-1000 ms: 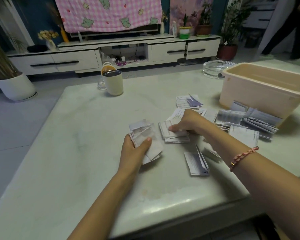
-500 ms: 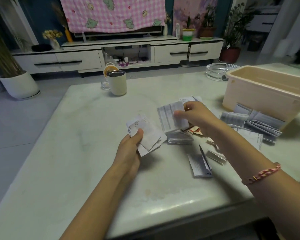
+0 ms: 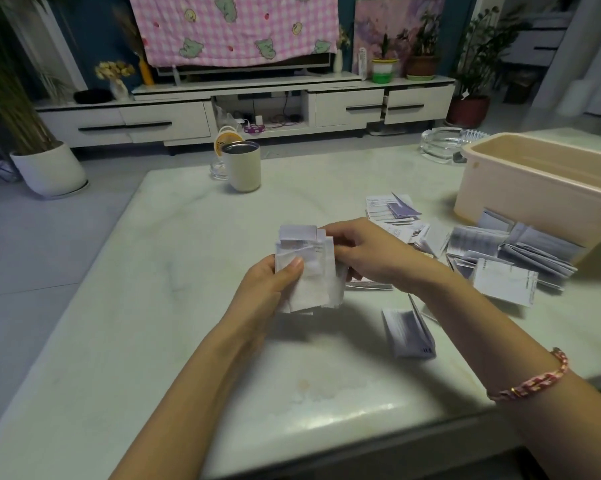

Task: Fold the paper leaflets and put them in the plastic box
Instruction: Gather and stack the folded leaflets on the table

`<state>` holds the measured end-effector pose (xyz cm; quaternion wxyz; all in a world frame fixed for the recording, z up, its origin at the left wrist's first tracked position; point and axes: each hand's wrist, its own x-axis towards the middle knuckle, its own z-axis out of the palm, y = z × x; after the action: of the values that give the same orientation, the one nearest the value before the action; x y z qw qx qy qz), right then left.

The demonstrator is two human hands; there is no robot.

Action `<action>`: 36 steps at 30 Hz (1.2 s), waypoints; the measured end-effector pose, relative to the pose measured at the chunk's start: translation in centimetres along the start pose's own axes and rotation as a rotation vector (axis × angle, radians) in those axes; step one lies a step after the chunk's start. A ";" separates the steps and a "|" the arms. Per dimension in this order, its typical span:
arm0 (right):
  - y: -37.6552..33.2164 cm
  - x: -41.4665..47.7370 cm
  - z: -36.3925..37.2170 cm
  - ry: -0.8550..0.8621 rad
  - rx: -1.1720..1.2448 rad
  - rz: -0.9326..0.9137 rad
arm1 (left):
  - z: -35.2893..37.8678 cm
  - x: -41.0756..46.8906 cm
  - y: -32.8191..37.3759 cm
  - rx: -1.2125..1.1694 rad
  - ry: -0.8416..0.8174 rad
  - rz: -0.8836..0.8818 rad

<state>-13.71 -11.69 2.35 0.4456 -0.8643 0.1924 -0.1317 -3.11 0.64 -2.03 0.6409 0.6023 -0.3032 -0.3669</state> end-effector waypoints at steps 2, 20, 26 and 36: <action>0.1 0.0 0.4 0.031 0.091 0.029 | 0.2 0.1 -0.3 0.067 0.034 0.018; 0.0 -1.7 0.9 0.262 -0.038 0.068 | 1.6 -0.4 -0.9 -0.249 0.026 -0.045; 5.1 2.1 -3.9 0.398 -0.415 0.282 | 1.8 -0.4 -1.2 -0.267 0.172 -0.052; 7.0 3.3 -3.6 0.223 -0.324 0.561 | 1.4 -0.3 -1.3 -0.333 0.196 -0.084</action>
<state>-13.75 -19.46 -1.21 0.2978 -0.8175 0.4886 -0.0654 -4.57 0.10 -3.21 0.7425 0.5327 -0.1490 -0.3778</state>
